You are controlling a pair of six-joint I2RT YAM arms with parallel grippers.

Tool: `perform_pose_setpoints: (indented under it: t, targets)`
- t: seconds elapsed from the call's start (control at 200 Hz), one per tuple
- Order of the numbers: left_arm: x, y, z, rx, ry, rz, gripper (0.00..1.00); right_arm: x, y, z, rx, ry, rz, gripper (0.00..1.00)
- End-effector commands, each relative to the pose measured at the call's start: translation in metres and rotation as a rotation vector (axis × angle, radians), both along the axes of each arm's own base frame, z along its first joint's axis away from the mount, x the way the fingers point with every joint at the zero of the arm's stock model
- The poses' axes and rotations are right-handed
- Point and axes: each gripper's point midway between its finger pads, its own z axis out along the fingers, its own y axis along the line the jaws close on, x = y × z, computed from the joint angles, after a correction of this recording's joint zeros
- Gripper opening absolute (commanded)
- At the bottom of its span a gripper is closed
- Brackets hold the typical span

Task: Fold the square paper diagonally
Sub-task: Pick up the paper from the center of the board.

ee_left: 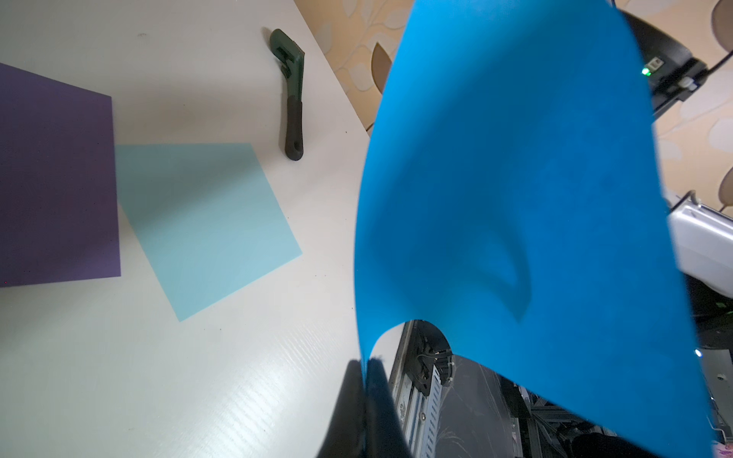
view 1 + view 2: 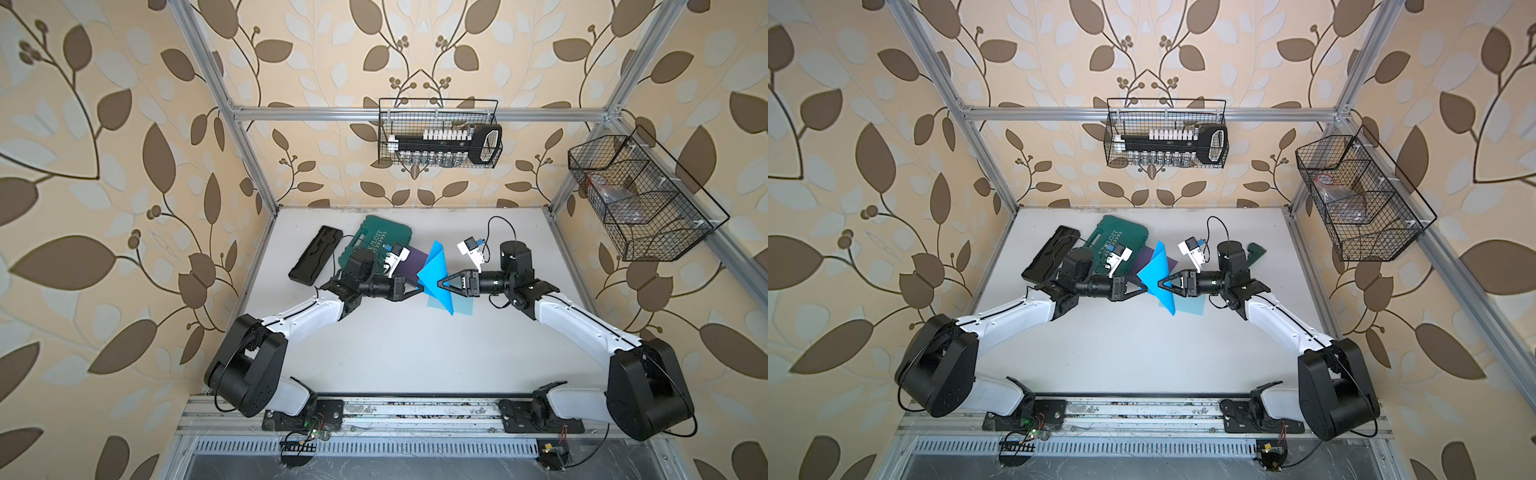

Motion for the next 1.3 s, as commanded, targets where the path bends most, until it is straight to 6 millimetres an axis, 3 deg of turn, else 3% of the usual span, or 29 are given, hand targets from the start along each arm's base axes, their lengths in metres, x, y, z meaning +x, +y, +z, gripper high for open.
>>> perform_pose_setpoints:
  t: [0.0,0.065,0.315,0.42,0.675,0.92,1.2,1.3]
  targets:
    - [0.001,0.000,0.024,-0.030,-0.077,-0.040,0.04,0.004,0.001,0.016,0.021,-0.060,-0.004,0.54]
    - [0.001,-0.001,0.024,-0.030,-0.075,-0.047,0.03,0.004,0.003,0.016,0.025,-0.060,0.004,0.55]
    - [0.002,-0.002,0.027,-0.039,-0.083,-0.055,0.02,0.008,0.004,0.013,0.021,-0.057,0.002,0.72]
    - [0.003,-0.003,0.027,-0.039,-0.087,-0.052,0.02,0.008,0.005,0.010,0.016,-0.047,0.003,0.73]
    - [0.007,-0.003,0.032,-0.041,-0.094,-0.045,0.06,0.005,0.009,0.006,0.015,-0.039,0.027,0.52]
    - [0.013,-0.001,0.032,-0.008,-0.106,-0.014,0.14,0.003,0.009,0.002,-0.002,-0.032,0.034,0.39]
    - [0.018,0.002,0.033,-0.002,-0.117,-0.001,0.14,0.001,0.007,0.002,-0.015,-0.036,0.043,0.36]
    - [0.018,0.002,0.035,-0.010,-0.123,-0.007,0.09,0.002,0.006,0.001,-0.016,-0.033,0.040,0.35]
